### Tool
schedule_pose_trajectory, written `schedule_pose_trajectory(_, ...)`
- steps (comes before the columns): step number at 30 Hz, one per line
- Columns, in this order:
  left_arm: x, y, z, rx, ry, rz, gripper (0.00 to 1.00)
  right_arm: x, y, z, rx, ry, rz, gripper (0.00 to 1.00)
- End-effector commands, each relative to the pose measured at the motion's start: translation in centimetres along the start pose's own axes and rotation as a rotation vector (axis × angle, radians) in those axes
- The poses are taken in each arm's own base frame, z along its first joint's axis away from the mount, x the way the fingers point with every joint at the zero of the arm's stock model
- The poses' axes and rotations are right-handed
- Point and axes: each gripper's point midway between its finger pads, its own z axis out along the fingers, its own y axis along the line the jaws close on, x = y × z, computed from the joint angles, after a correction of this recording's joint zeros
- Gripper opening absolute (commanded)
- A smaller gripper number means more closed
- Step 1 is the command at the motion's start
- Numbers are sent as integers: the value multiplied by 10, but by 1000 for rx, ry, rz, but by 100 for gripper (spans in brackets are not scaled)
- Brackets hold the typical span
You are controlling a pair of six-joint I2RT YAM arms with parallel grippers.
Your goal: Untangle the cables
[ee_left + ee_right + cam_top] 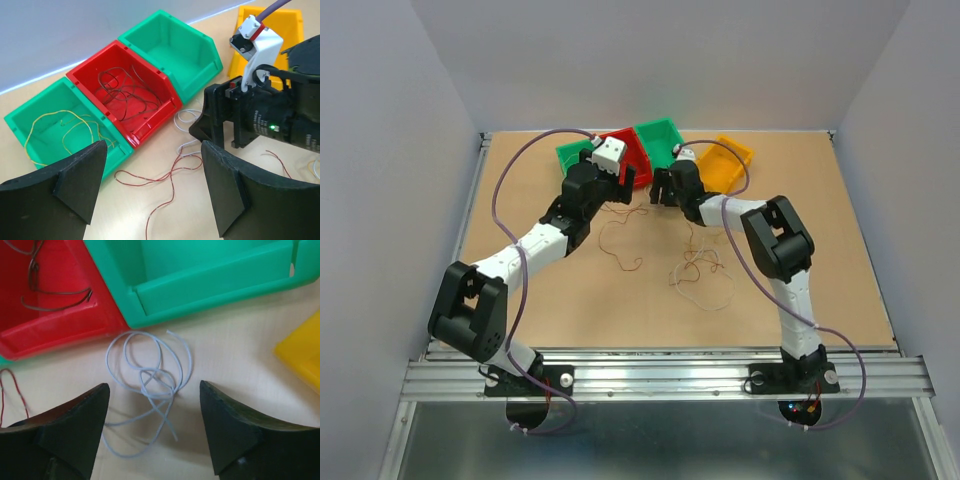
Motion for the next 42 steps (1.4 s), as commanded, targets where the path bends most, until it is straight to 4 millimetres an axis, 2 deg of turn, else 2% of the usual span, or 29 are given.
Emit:
schedule_pose_trajectory(1,-39,11,-7,-46,-126,5,87,-14,12,14,39,-15,-15,68)
schedule_pose_trajectory(3,-39,13,-7,-51,-124,8,87,-7,14,16,56,4,-41,64)
schedule_pose_trajectory(4,-39,14,-7,-54,-124,6,87,-7,11,16,78,3,-62,42)
schedule_pose_trajectory(5,-39,14,-7,-54,-124,6,87,-7,11,15,87,4,-71,26)
schedule_pose_trajectory(7,-37,14,-7,-54,-121,6,87,-12,6,6,131,-9,-84,4)
schedule_pose_trajectory(9,-38,15,-7,-56,-123,7,87,-21,2,-3,153,-30,-87,0)
schedule_pose_trajectory(13,-37,14,-6,-53,-120,19,87,-45,-1,-35,169,-101,-84,1)
schedule_pose_trajectory(18,-30,11,-3,-34,-106,44,86,-76,-6,-87,161,-249,-55,1)
schedule_pose_trajectory(19,-32,11,-3,-28,-109,50,86,-89,-5,-102,153,-292,-47,1)
schedule_pose_trajectory(21,-28,8,-3,-13,-103,64,86,-91,-9,-112,160,-322,-45,0)
schedule_pose_trajectory(24,-28,6,-2,-4,-102,72,86,-107,-13,-128,191,-373,-53,1)
schedule_pose_trajectory(28,-26,7,-2,-4,-98,78,86,-125,-21,-137,226,-430,-70,1)
schedule_pose_trajectory(35,-26,-3,-4,58,-104,103,86,-167,-18,-154,208,-525,-68,1)
schedule_pose_trajectory(37,-25,-5,-5,69,-104,114,86,-175,-26,-155,211,-537,-54,1)
schedule_pose_trajectory(42,-24,-8,-5,90,-104,130,86,-179,-30,-147,139,-527,-24,0)
